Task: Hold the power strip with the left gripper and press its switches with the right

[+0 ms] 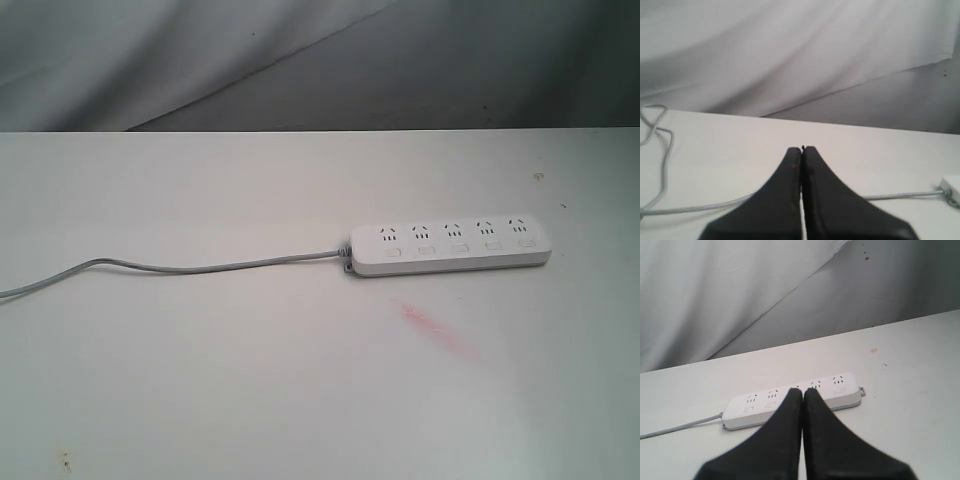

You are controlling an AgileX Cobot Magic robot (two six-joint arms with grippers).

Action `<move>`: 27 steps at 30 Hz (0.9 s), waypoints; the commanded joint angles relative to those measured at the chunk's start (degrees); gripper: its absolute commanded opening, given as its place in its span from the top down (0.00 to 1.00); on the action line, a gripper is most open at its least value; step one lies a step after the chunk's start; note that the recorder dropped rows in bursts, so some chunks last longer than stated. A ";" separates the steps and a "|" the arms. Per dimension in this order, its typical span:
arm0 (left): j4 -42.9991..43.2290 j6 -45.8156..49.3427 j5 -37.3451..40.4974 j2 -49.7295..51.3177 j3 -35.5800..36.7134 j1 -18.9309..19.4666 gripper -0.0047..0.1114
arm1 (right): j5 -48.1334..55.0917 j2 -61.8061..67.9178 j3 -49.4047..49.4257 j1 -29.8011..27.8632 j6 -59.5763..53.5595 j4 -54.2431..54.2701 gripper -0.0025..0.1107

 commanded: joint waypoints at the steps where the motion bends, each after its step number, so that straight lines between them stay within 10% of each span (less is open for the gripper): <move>1: 7.21 -8.07 2.68 -0.29 0.21 1.21 0.96 | -0.72 -0.26 0.23 -0.34 -0.46 0.12 0.98; 27: 5.70 -5.67 -4.79 -0.29 0.21 1.21 0.96 | -0.72 -0.26 0.23 -0.34 -0.46 0.12 0.98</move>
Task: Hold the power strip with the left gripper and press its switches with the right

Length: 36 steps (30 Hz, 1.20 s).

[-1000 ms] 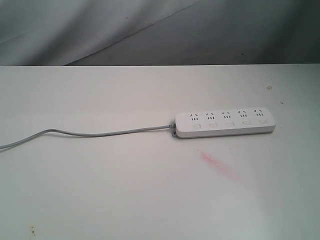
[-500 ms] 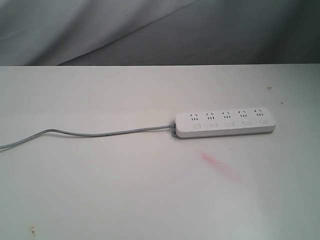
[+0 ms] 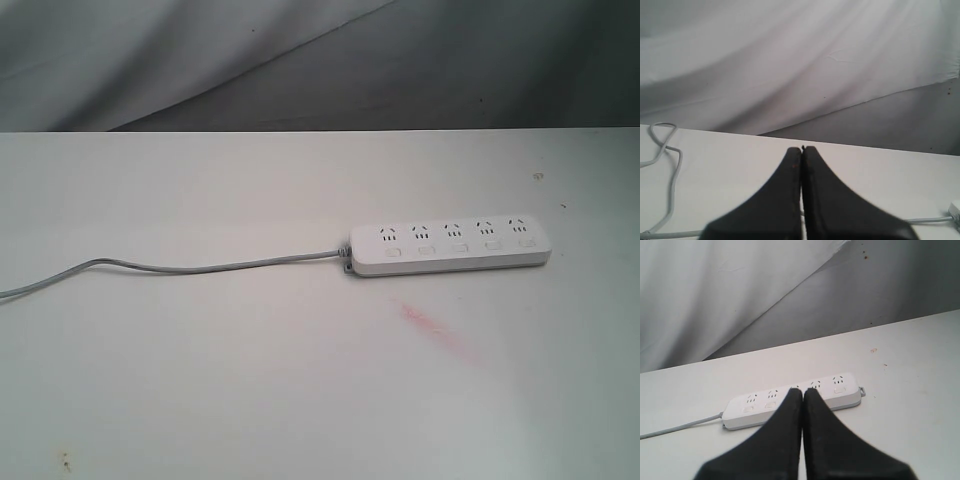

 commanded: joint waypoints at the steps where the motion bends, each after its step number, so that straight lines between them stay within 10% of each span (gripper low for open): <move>1: -0.67 0.44 -0.82 -0.29 0.21 0.16 0.96 | -0.72 -0.26 0.23 -0.34 -0.37 0.12 0.98; 36: -0.67 -1.36 -0.99 -0.29 0.21 0.16 0.96 | -0.72 -0.26 0.23 -3.54 -4.74 -2.01 0.98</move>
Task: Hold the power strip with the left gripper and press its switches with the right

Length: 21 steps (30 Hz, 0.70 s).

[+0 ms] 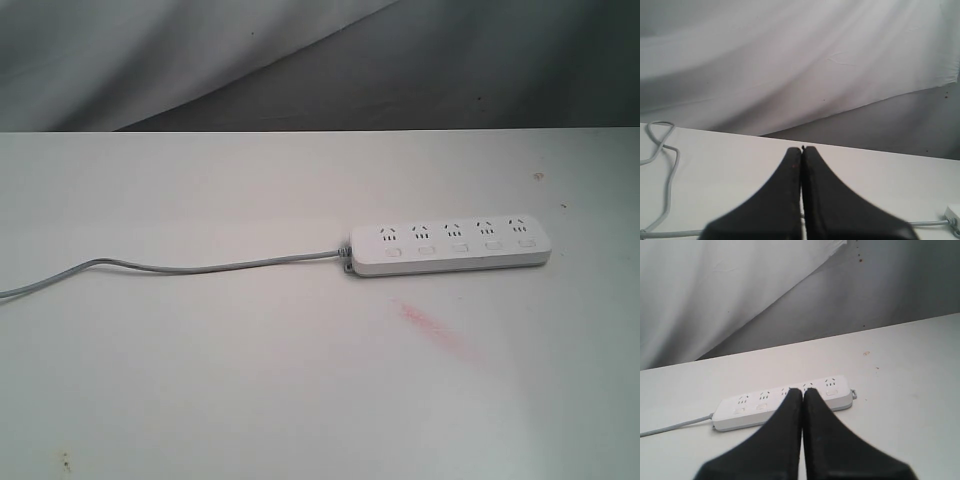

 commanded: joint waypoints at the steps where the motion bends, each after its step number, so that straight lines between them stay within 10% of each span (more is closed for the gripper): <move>1: -0.45 -0.32 -0.75 -0.29 0.21 0.16 0.96 | -0.72 -0.26 0.23 -2.41 -5.09 -1.13 0.98; 21: -0.45 -0.32 -0.75 -0.29 0.21 0.16 0.96 | -0.72 -0.26 0.23 -3.31 -11.84 -0.40 0.98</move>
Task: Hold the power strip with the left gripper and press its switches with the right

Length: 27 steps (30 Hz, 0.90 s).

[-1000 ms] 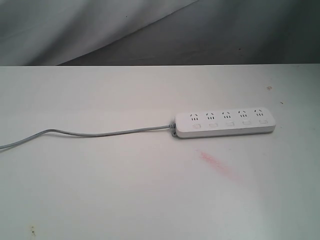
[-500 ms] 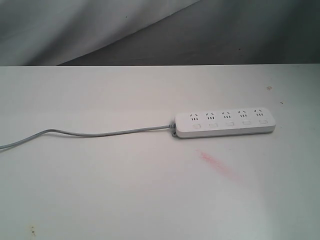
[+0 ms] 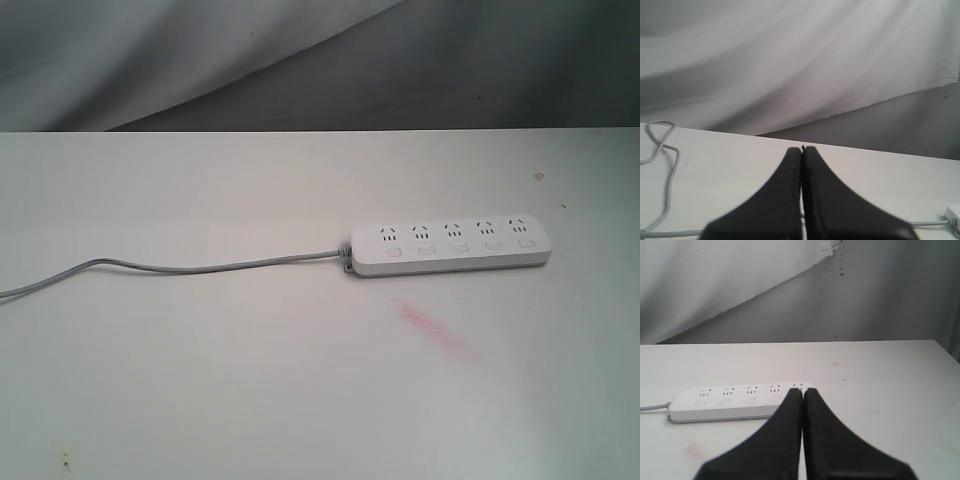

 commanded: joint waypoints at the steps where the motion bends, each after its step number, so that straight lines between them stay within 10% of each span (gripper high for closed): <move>1: -0.45 -0.32 -0.75 -0.29 0.21 0.16 0.96 | -0.62 -0.26 0.23 -0.31 -5.31 3.07 0.98; 27: -0.45 -0.32 -0.75 -0.29 0.21 0.16 0.96 | -2.32 -0.26 0.23 -0.31 -23.73 22.02 0.98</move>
